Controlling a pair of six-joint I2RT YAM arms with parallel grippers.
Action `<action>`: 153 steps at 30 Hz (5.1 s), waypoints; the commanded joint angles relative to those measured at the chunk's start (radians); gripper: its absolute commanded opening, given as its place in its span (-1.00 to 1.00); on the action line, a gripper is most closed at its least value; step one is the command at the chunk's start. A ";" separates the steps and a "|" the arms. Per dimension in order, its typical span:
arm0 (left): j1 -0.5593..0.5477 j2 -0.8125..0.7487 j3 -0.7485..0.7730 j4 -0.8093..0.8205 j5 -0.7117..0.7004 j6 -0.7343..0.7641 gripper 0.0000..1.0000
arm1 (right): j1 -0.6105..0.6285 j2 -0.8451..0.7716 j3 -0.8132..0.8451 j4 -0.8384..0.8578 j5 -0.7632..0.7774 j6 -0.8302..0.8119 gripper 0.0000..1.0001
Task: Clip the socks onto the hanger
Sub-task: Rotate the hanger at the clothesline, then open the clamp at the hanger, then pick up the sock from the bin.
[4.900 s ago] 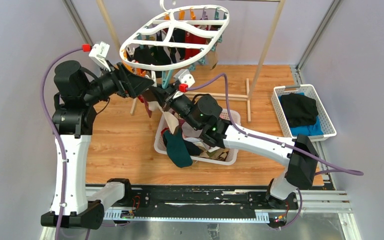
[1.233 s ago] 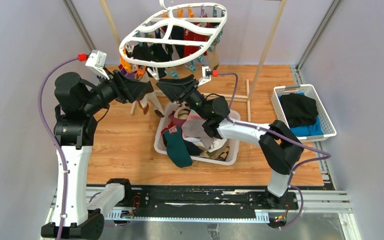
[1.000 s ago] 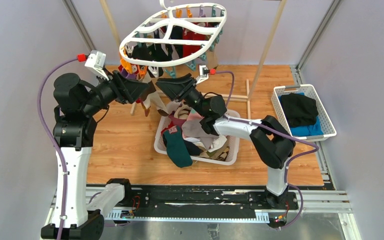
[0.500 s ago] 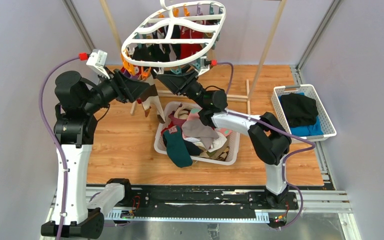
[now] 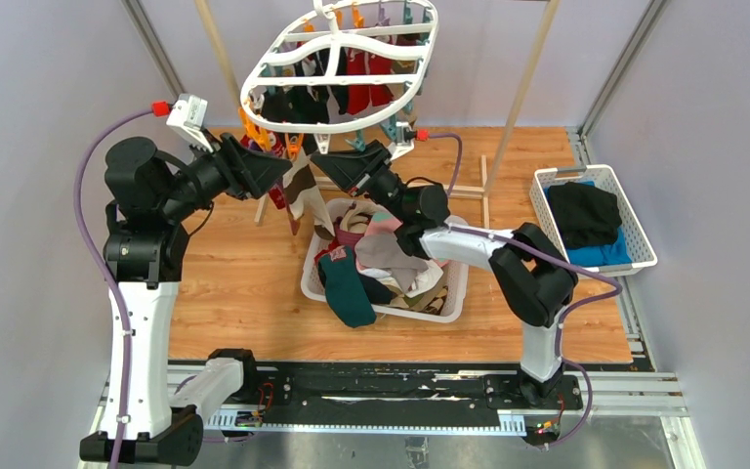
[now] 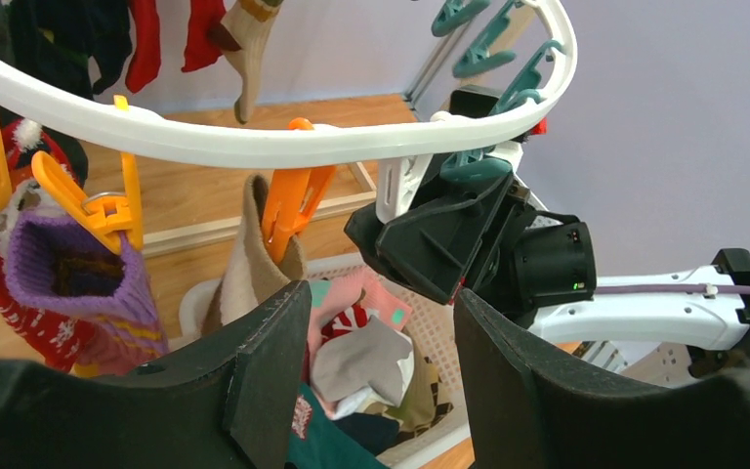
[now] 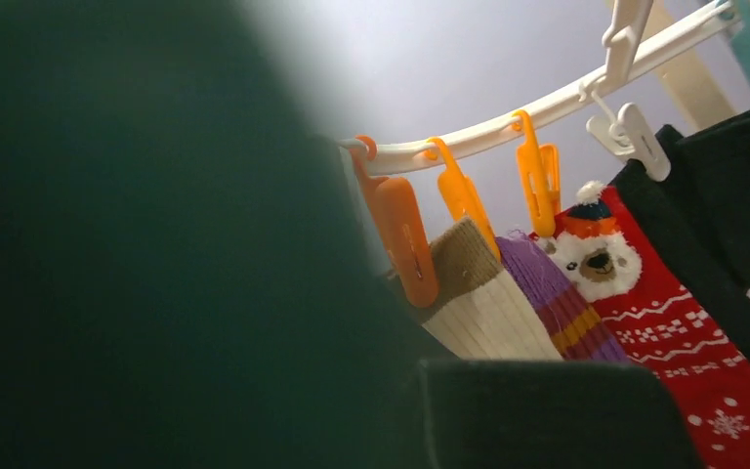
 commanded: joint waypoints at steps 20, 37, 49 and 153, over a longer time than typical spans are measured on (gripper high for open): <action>0.001 -0.048 0.056 -0.038 -0.069 0.017 0.61 | 0.154 -0.193 -0.001 -0.349 0.199 -0.500 -1.00; 0.001 0.062 0.081 0.039 -0.032 -0.072 0.44 | 0.231 -0.182 0.067 -0.500 0.318 -0.674 -1.00; -0.001 0.091 0.065 0.065 -0.027 -0.072 0.26 | 0.236 -0.172 0.100 -0.552 0.315 -0.706 -1.00; -0.053 0.155 0.176 -0.046 -0.161 -0.021 -0.83 | 0.450 -0.108 0.417 -2.031 0.727 -1.359 -1.00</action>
